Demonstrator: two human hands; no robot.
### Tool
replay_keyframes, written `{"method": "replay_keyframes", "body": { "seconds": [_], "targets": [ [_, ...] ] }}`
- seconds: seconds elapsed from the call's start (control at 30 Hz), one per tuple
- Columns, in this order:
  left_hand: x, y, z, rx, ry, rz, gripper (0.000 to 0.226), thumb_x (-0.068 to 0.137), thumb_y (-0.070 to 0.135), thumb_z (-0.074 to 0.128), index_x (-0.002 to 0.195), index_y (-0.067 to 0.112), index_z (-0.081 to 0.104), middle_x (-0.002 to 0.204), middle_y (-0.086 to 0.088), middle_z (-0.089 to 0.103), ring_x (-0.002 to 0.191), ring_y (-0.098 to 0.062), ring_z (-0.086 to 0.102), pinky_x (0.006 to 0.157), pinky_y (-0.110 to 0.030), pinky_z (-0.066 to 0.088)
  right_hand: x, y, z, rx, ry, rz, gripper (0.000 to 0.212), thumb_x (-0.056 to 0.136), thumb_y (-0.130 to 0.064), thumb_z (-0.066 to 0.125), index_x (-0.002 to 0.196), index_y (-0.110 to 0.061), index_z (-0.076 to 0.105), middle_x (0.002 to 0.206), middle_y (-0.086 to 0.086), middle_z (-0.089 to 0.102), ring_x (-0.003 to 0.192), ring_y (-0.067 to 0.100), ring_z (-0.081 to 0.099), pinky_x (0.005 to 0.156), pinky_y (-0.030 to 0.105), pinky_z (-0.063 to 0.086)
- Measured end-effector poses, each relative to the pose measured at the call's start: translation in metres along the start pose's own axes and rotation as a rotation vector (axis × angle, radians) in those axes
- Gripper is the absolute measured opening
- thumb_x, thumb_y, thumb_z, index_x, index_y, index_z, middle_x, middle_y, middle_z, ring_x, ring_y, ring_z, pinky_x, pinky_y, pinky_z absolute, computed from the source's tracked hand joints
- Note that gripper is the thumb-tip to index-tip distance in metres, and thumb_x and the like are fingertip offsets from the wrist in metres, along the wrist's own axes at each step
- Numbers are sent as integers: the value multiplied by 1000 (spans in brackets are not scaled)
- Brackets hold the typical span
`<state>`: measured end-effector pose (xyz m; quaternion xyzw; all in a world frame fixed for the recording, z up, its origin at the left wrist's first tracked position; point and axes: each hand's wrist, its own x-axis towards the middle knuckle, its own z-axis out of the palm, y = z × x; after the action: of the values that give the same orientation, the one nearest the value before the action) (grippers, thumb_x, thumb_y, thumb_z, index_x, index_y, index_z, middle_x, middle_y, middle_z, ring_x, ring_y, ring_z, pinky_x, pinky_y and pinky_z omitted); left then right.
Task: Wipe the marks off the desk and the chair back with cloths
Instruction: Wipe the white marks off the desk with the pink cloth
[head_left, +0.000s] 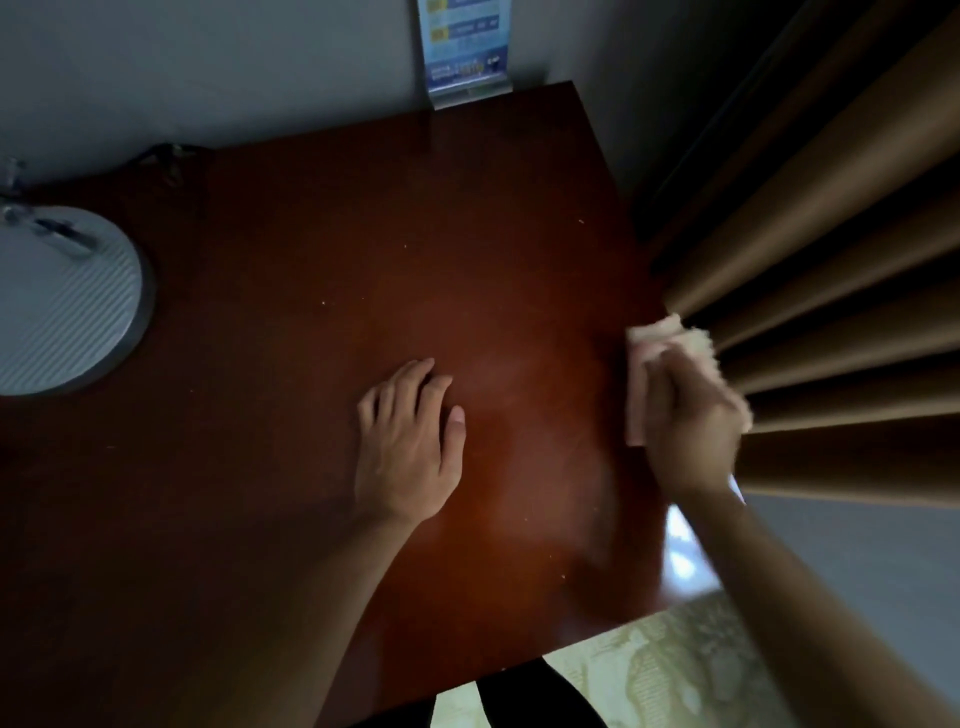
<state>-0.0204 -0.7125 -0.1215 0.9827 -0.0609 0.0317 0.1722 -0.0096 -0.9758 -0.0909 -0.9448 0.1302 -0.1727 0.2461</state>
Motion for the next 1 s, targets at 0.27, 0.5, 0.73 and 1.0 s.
{"method": "replay_keyframes", "body": {
  "seconds": [0.27,0.5,0.73,1.0],
  "targets": [
    [4,-15,-8,-13,105,-93,37,88,24,48,122,12,60,136,-10,55,127,-27,50,104,-46,33,-39,-118,91,77,-153,-512,15,91,-24,60,92,-19,75,107,0,73,112,18,65,83,34,49],
    [36,-37,-5,21,97,9,37,91,21,48,123,10,60,136,-12,55,136,-27,44,108,-47,33,7,-121,110,8,-26,-587,9,92,-16,67,89,-15,75,101,0,75,103,16,69,76,34,49],
    [35,-35,-5,-12,70,1,34,92,20,50,121,9,63,136,-13,56,137,-27,44,109,-43,34,12,-127,103,261,-8,-324,13,88,-14,63,86,-12,76,88,-4,75,83,7,69,78,28,42],
    [38,-35,-8,-29,62,-6,33,91,20,49,118,10,64,134,-13,56,136,-27,46,107,-43,37,22,-122,103,195,-216,-361,25,83,-11,52,87,-18,76,101,-4,70,88,13,66,84,32,39]
  ]
}}
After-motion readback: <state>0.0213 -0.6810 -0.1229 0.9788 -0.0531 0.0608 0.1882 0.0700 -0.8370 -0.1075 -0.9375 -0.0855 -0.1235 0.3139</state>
